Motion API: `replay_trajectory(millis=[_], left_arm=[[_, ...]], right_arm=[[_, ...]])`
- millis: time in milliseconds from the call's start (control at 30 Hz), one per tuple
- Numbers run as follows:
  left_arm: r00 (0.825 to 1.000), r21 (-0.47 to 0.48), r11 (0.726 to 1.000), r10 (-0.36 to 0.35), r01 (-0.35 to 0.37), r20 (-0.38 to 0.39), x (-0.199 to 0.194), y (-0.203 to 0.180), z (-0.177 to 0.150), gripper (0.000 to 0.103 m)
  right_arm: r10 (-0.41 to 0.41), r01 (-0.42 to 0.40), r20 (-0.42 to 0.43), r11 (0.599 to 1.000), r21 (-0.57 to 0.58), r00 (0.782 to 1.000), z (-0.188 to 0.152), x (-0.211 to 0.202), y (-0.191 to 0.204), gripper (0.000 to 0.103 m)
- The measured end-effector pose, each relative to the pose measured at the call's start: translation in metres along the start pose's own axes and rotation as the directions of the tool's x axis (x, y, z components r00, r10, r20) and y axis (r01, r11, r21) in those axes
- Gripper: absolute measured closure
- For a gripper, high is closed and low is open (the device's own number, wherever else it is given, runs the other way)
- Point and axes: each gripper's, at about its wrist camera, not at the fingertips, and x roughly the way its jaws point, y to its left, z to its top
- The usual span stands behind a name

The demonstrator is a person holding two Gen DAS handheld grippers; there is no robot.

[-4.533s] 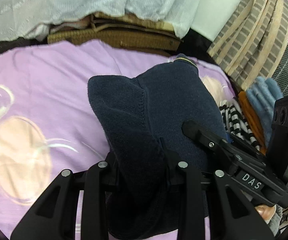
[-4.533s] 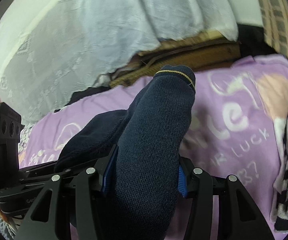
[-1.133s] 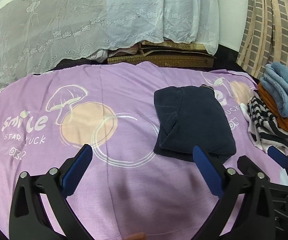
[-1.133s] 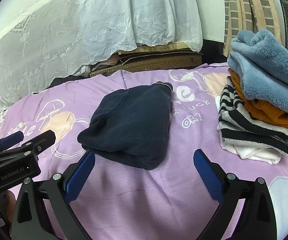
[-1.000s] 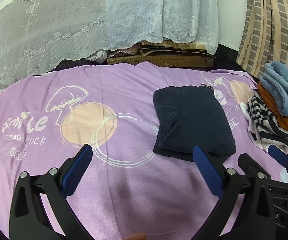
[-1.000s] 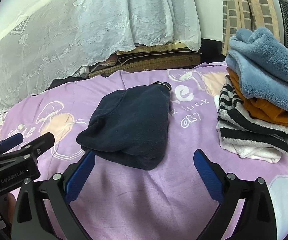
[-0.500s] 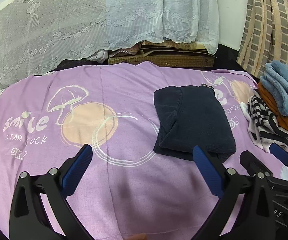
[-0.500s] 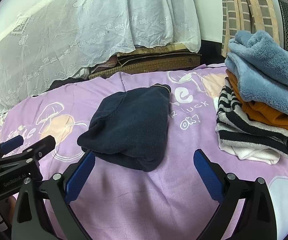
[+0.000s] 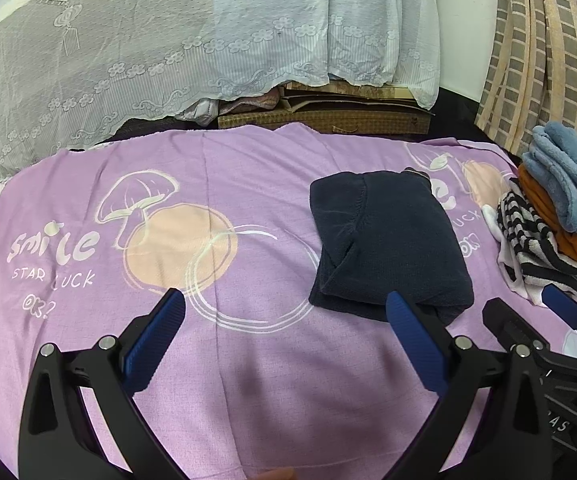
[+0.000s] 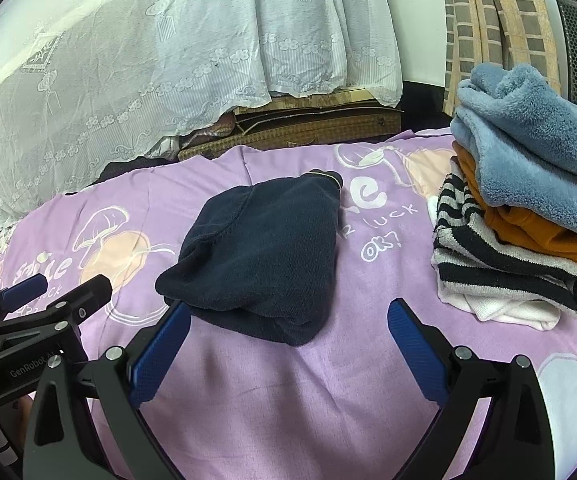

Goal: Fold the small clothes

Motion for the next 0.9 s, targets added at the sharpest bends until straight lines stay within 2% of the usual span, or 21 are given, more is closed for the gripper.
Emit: replay_trajectory(millis=[900], left_arm=[[1.0, 0.002, 1.0, -0.002, 0.002, -0.005, 0.0, 0.0028, -0.0015, 0.005]], right_arm=[[-0.001, 0.001, 0.0, 1.0, 0.004, 1.0, 0.0001, -0.0003, 0.0001, 0.004]])
